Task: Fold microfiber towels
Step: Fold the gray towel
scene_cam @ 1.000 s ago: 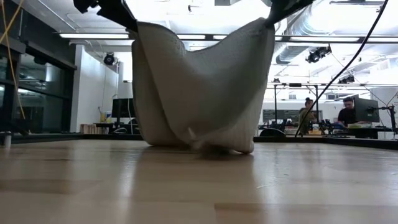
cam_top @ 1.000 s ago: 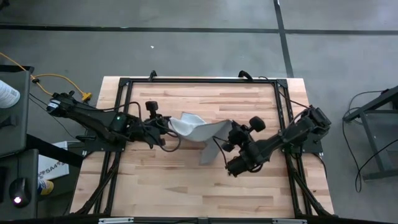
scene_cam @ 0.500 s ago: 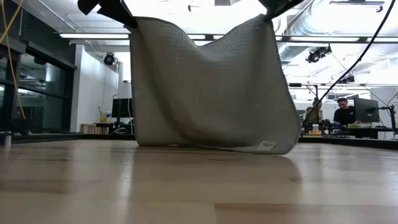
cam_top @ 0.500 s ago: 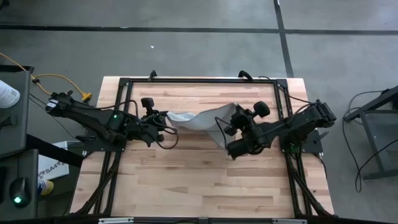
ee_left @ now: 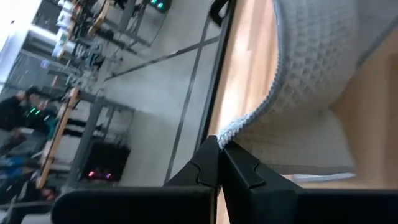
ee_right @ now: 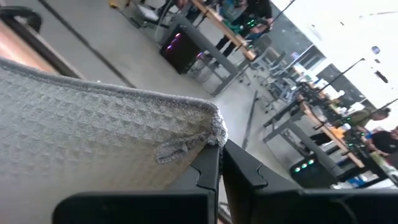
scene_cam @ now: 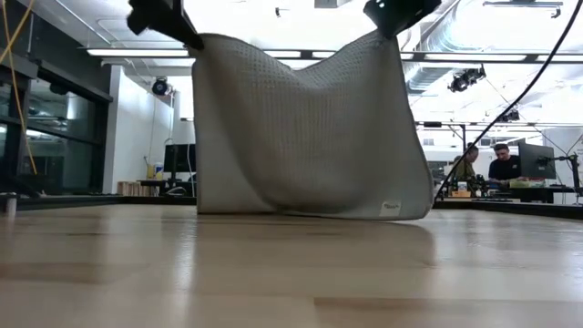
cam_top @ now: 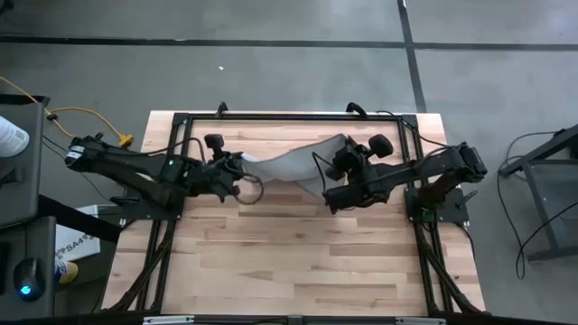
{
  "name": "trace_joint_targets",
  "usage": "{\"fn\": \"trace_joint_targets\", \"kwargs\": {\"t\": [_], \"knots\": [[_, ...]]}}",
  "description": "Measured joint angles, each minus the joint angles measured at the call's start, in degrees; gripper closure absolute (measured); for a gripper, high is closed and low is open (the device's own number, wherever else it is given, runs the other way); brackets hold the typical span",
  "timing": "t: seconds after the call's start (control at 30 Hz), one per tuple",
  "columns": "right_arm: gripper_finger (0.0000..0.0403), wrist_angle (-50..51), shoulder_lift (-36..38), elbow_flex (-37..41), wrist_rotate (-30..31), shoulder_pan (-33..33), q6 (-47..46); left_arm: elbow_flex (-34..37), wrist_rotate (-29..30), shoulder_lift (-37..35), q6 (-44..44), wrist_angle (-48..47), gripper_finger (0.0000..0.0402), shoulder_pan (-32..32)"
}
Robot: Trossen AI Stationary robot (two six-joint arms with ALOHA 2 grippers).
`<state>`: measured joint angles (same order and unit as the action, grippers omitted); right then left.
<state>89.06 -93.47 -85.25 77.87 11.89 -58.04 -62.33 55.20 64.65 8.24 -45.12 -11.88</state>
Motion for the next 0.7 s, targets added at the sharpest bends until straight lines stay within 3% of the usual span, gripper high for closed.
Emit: {"fn": "trace_joint_targets", "kwargs": {"t": [0.23, 0.7], "knots": [[0.0399, -0.32, 0.00, 0.00, 2.59, -4.51, 2.35, 0.02, -3.01, 0.02, 4.39, 2.00, 0.0401, 6.84], [0.0399, -0.91, -0.04, 0.00, 11.90, -14.68, 5.64, 0.04, -7.00, 0.02, 23.64, 19.12, 0.0401, 19.43]]}}
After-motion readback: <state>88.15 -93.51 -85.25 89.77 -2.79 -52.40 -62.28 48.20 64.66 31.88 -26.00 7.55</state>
